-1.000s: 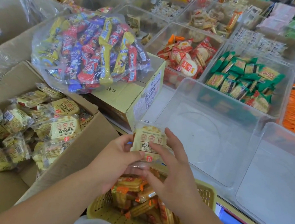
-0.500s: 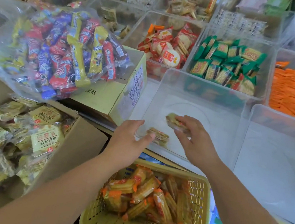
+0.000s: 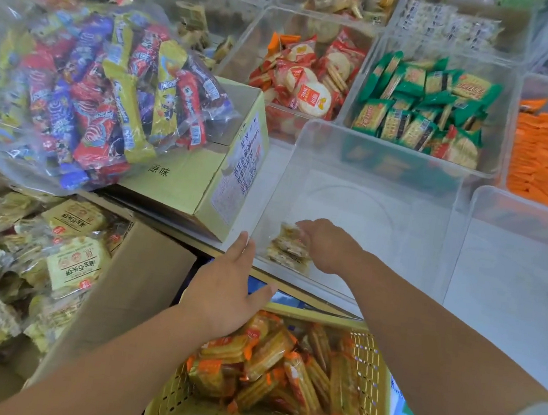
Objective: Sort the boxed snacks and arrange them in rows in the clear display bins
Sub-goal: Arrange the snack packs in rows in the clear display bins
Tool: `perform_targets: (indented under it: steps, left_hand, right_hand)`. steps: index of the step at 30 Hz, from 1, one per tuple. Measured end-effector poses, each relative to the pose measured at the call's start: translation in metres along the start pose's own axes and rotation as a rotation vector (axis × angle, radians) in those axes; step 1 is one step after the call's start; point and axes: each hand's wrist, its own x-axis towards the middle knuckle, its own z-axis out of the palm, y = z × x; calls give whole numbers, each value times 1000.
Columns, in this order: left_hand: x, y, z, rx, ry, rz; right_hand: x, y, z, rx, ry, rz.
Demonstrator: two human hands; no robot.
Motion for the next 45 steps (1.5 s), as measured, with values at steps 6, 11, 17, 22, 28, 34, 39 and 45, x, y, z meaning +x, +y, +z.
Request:
perform_targets:
  steps: [6,11,17,22,28,34,39,45]
  left_hand:
    - [2,1,1,107,6,4]
    - [4,-2,4,79,16,17]
    - [-22,-10,-5,-122,114,102]
    - [-85,-40,-12,-222,337,170]
    - [-158,-111,-8,-308,623,-15]
    - [-191,-209,14,-336,598,-304]
    - [-189,-272,20,-545,384,-438]
    - [-150,-298,6,-812,288,-417]
  right_hand:
    - [0,-10,2,-8,-134,-42]
    - [-8,-18,1,-3,-207,-36]
    - [-21,-43,-20,17,-122,-29]
    - [-44,-65,-17,47,31,-29]
    - [-85,-153,23,64,286,-345]
    - [-125,-252,85,-134,289,-676]
    - [-121,-290,127,-292,144,-654]
    - [-126,-299,137,-239,159,-512]
